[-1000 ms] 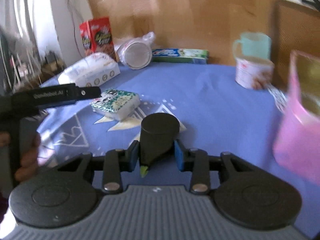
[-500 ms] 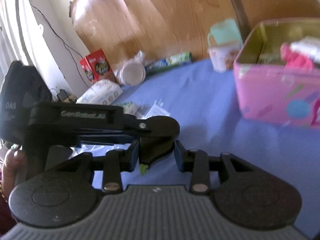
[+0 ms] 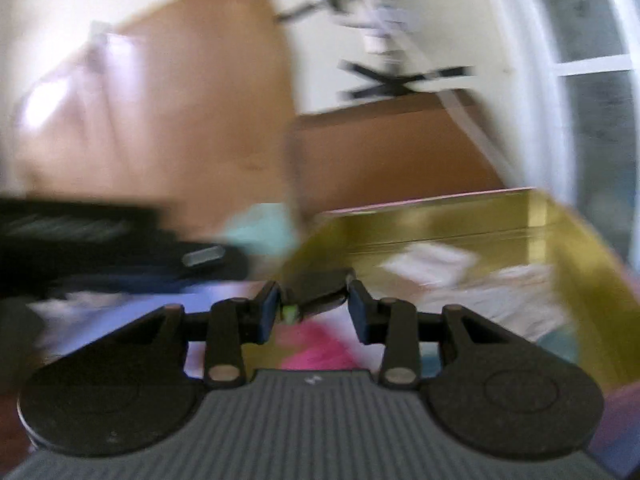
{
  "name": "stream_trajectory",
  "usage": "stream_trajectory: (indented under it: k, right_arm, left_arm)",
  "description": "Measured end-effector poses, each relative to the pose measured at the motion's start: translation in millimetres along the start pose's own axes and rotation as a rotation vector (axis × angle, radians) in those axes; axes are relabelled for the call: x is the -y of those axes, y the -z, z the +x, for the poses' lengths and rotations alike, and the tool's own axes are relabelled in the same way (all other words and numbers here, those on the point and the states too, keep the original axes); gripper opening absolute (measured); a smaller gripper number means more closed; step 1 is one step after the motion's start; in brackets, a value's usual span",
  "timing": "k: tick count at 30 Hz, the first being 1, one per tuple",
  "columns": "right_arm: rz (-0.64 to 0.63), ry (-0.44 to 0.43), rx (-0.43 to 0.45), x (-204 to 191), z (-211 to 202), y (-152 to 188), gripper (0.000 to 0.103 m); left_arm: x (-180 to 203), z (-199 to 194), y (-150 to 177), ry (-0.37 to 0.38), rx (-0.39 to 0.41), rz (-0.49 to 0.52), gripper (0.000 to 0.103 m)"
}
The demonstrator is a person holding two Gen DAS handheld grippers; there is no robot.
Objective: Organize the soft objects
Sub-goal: 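Carry the black marker into the pink tin and release it, then reach the right tool to the green tissue pack and grasp it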
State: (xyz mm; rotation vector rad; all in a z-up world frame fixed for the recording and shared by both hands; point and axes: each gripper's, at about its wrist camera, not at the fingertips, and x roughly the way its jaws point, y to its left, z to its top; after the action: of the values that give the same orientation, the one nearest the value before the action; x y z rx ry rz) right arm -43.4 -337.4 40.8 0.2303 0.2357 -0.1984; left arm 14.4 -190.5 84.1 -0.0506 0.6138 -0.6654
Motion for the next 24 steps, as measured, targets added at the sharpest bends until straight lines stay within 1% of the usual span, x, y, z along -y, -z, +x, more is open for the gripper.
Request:
stream_trajectory:
  k: [1,2,3,5,8,10,12,14,15,17,18,20,21,23,24]
  right_arm:
    - [0.033,0.003,-0.01,7.7,1.8,-1.5,0.047]
    - [0.093,-0.015,-0.008,16.8,1.2,-1.8,0.047]
    - [0.125,-0.031,-0.003,23.5,-1.8,0.0,0.049]
    - [0.149,-0.02,0.017,25.4,-8.2,3.0,0.049]
    - [0.174,-0.027,0.041,19.4,-20.5,9.5,0.049]
    - [0.153,-0.039,0.06,7.5,-29.0,11.4,0.049]
    - [0.117,-0.076,0.064,-5.0,-32.5,6.6,0.05]
    - [0.068,-0.138,0.058,-24.1,-38.5,6.8,0.05]
    - [0.039,-0.167,0.048,-35.5,-38.7,7.4,0.05]
    - [-0.025,-0.243,0.001,-61.9,-35.7,11.6,0.05]
    - [-0.054,-0.285,-0.031,-75.5,-32.0,15.2,0.052]
    - [-0.117,-0.377,-0.128,-109.9,-18.4,26.7,0.056]
    - [-0.138,-0.409,-0.17,-124.0,-12.8,32.3,0.06]
    - [-0.199,-0.48,-0.259,-158.6,2.2,47.6,0.064]
    - [-0.229,-0.495,-0.286,-172.7,6.7,52.5,0.064]
  left_arm:
    - [-4.5,-2.1,3.3,0.008,-0.003,-0.016,0.079]
    - [-8.8,-5.6,7.1,0.004,-0.004,-0.025,0.079]
    - [-13.4,-10.8,11.7,-0.018,0.0,-0.022,0.079]
    - [-22.9,-23.9,21.8,-0.071,0.022,-0.004,0.081]
    - [-43.0,-44.9,39.2,-0.113,0.034,-0.004,0.082]
    - [-56.5,-59.5,51.1,-0.146,0.043,-0.015,0.082]
    - [-78.9,-79.0,66.3,-0.197,0.058,-0.051,0.083]
    - [-104.9,-101.9,80.5,-0.256,0.089,-0.113,0.084]
    - [-121.1,-113.5,87.9,-0.294,0.107,-0.158,0.086]
    - [-152.0,-132.4,99.9,-0.38,0.133,-0.237,0.088]
    - [-168.4,-139.6,105.8,-0.44,0.136,-0.271,0.088]
    - [-193.4,-145.4,112.3,-0.527,0.124,-0.321,0.088]
    - [-205.7,-148.6,115.7,-0.552,0.127,-0.347,0.088]
    - [-223.8,-150.6,121.9,-0.576,0.13,-0.394,0.088]
    - [-231.4,-149.8,125.5,-0.581,0.128,-0.416,0.089]
